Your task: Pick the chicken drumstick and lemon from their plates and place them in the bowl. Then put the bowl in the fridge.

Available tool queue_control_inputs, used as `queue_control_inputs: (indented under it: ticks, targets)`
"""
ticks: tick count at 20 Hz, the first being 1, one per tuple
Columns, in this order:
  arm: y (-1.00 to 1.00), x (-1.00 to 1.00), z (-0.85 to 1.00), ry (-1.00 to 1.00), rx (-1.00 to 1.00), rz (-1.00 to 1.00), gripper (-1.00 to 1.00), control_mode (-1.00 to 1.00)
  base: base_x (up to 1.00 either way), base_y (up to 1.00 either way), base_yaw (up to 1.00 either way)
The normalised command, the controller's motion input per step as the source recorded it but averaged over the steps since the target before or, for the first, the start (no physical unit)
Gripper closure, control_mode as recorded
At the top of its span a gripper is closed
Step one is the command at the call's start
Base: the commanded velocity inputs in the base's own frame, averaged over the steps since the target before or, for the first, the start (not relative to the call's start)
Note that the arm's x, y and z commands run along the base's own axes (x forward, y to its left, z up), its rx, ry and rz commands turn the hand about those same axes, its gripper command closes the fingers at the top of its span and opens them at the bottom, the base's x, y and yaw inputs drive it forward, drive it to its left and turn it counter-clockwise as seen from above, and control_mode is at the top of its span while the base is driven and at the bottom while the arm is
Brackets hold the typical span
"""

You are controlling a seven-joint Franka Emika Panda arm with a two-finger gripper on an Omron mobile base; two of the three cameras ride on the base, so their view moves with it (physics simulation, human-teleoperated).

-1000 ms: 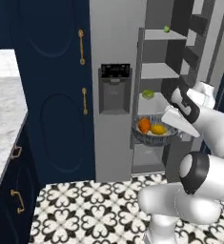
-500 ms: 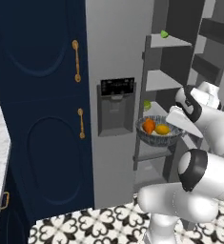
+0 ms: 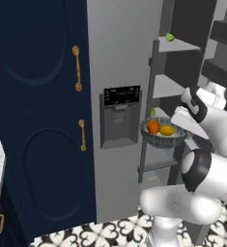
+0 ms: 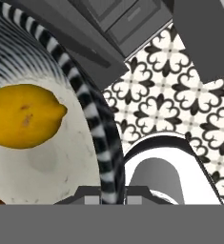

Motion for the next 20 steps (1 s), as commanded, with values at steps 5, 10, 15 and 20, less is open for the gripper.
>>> queue_control_inputs:
  ticks: [5, 10, 15, 20]
  targets:
    - [0.0, 0.0, 0.0, 0.0, 0.0, 0.0, 1.0, 1.0, 0.57, -0.3, 0.0]
    - [0.0, 0.0, 0.0, 0.0, 0.0, 0.0, 1.0, 1.0, 0.29, -0.44, 0.0]
    - [0.0, 0.0, 0.0, 0.0, 0.0, 0.0, 1.0, 1.0, 0.5, -0.03, 0.0]
    - [0.0, 0.26, 0.0, 0.05, -0.06, -0.01, 1.0, -1.0, 0.24, 0.01, 0.0]
